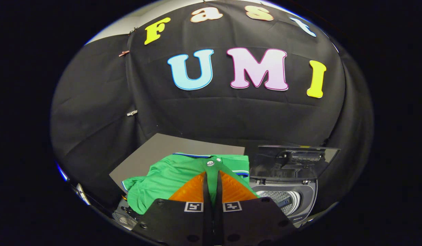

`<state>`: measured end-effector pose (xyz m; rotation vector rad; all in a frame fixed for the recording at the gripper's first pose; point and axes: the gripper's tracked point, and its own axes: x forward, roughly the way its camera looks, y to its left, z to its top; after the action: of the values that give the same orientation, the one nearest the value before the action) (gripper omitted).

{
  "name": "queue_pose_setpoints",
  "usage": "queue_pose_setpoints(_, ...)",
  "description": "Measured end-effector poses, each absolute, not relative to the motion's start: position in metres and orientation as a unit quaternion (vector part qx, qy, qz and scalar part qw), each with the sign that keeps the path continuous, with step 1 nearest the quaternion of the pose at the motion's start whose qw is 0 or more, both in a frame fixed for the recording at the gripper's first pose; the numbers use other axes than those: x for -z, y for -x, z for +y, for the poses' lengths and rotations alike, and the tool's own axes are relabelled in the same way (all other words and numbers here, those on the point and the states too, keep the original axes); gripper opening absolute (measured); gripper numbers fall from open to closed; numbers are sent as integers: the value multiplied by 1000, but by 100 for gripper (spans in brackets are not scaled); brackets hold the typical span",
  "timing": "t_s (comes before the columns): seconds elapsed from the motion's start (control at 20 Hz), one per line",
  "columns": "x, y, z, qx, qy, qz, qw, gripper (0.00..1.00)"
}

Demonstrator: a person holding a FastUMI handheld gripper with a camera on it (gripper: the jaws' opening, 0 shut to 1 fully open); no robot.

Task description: Put the clothes into the washing machine and then close the washing machine lid.

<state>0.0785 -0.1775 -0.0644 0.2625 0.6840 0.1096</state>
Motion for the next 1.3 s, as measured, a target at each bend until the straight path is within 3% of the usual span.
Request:
queue_pose_setpoints(0.9,74,-76,-370,-7,-180,318,931,6)
queue_pose_setpoints(1.3,137,-61,-402,-23,-201,361,910,6)
